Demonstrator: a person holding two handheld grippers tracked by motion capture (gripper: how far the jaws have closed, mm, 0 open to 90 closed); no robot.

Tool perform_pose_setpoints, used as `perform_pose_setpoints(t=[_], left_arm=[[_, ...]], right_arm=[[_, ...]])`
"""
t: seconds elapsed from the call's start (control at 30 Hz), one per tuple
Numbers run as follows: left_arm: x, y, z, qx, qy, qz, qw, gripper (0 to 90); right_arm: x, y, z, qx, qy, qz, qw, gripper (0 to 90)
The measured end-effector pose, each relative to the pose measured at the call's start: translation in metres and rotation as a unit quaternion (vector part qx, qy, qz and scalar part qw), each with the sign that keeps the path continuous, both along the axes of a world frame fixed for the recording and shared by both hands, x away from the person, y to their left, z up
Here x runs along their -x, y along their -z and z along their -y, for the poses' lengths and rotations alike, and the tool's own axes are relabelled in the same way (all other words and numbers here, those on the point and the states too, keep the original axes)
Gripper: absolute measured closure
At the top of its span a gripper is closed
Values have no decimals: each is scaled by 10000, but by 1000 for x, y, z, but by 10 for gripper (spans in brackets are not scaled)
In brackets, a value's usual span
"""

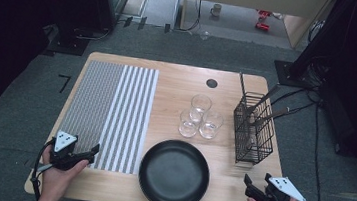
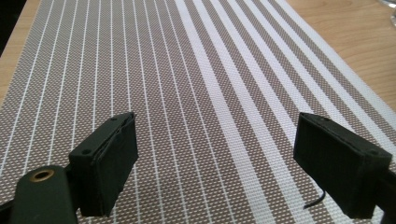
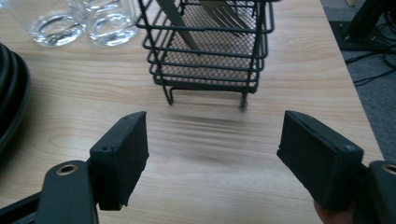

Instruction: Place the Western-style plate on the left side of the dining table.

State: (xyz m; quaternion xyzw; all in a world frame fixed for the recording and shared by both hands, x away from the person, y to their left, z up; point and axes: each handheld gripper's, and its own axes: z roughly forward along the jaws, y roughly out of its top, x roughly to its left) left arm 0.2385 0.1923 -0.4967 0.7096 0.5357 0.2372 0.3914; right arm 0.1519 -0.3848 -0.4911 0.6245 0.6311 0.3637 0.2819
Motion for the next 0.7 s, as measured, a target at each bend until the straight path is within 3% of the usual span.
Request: perform_pose_setpoints(t=[0.23,0.7], left_arm=[[2,-2,6,63,49,8,10000,141],[5,-5,20,74,149,15,9999,142]], right_arm=[[0,-6,-11,-15,-71,125,9999,287],[-2,-11,-35,-52,-340,144,9993,304]])
